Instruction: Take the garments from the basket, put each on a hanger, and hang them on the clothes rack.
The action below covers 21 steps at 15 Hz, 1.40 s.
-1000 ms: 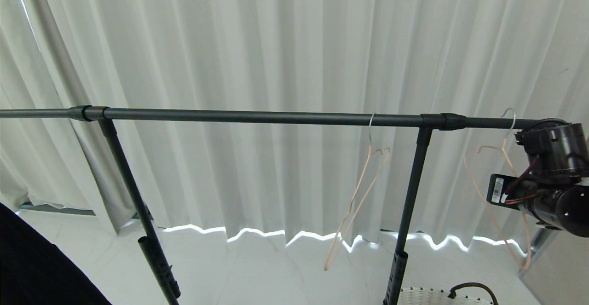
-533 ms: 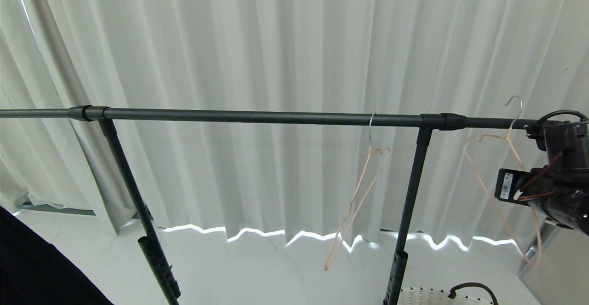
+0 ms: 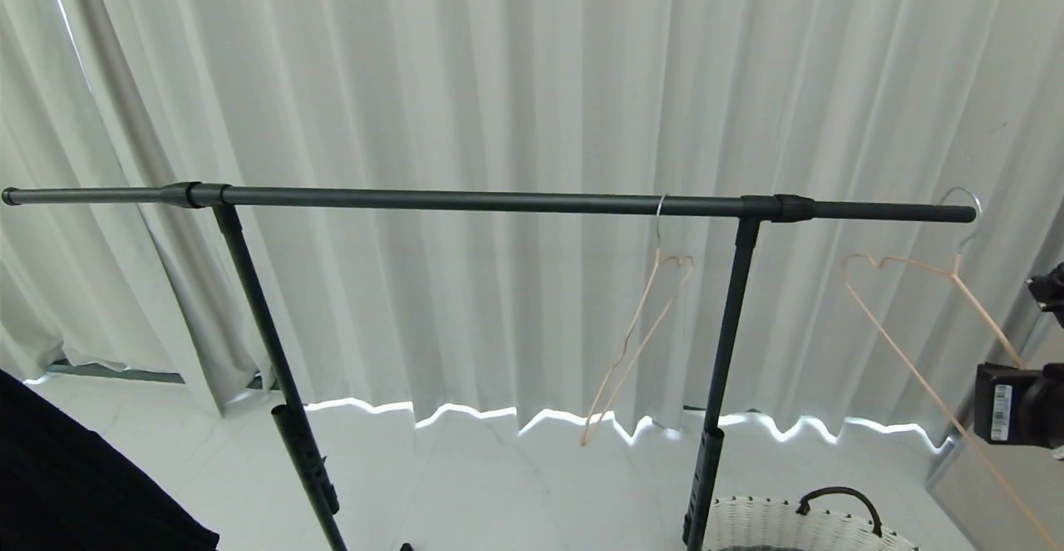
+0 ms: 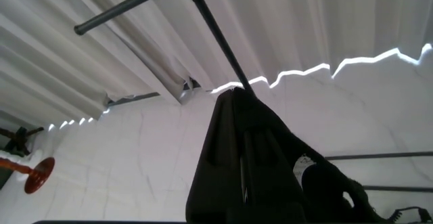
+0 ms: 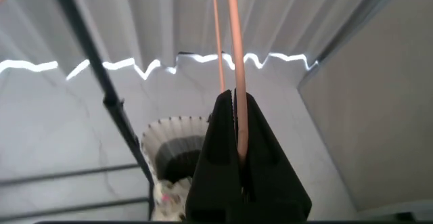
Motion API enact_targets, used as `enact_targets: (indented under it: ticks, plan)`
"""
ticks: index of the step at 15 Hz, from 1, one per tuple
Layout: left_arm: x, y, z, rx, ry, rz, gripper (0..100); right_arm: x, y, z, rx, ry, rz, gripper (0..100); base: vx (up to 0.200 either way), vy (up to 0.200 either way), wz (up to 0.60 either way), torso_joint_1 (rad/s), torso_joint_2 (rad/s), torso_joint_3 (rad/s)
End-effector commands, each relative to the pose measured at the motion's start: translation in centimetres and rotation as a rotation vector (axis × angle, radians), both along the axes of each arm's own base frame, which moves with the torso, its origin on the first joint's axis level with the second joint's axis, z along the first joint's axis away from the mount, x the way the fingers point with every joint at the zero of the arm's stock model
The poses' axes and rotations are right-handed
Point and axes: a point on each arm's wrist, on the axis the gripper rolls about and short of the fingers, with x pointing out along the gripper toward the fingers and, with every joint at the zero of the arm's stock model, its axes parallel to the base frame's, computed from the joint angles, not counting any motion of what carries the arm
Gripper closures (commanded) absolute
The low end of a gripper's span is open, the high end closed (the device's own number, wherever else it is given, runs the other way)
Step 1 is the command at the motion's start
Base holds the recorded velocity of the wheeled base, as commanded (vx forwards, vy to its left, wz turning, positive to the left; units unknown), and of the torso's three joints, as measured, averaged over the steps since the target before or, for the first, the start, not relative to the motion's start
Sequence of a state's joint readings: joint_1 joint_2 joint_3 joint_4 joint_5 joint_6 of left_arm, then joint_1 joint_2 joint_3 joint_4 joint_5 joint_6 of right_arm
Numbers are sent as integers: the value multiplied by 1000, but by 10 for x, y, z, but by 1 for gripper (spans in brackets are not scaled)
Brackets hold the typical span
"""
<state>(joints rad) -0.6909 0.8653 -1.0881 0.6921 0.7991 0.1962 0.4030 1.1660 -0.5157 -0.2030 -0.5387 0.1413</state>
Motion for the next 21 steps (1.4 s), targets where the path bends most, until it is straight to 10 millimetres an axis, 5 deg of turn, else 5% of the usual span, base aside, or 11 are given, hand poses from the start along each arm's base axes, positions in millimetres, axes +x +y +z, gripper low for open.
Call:
enact_targets:
  ticks: [1,8,12,21]
  plan:
    - [0,0,0,1,1,-1,100,-29,-10,2,-9,-56,63,100,-200,0,0,-2,2,2]
    - [1,-1,-5,11,14,0,100,-45,-9,7,-50,-102,189,100,-114,0,0,0,0,3]
    - [2,-1,-6,19,20,5,100,-63,3,13,20,-148,456,100,0,0,0,0,0,0]
    - [3,-3,-7,30,27,3,100,-78,43,16,38,-115,838,100,0,200,0,2,3,2]
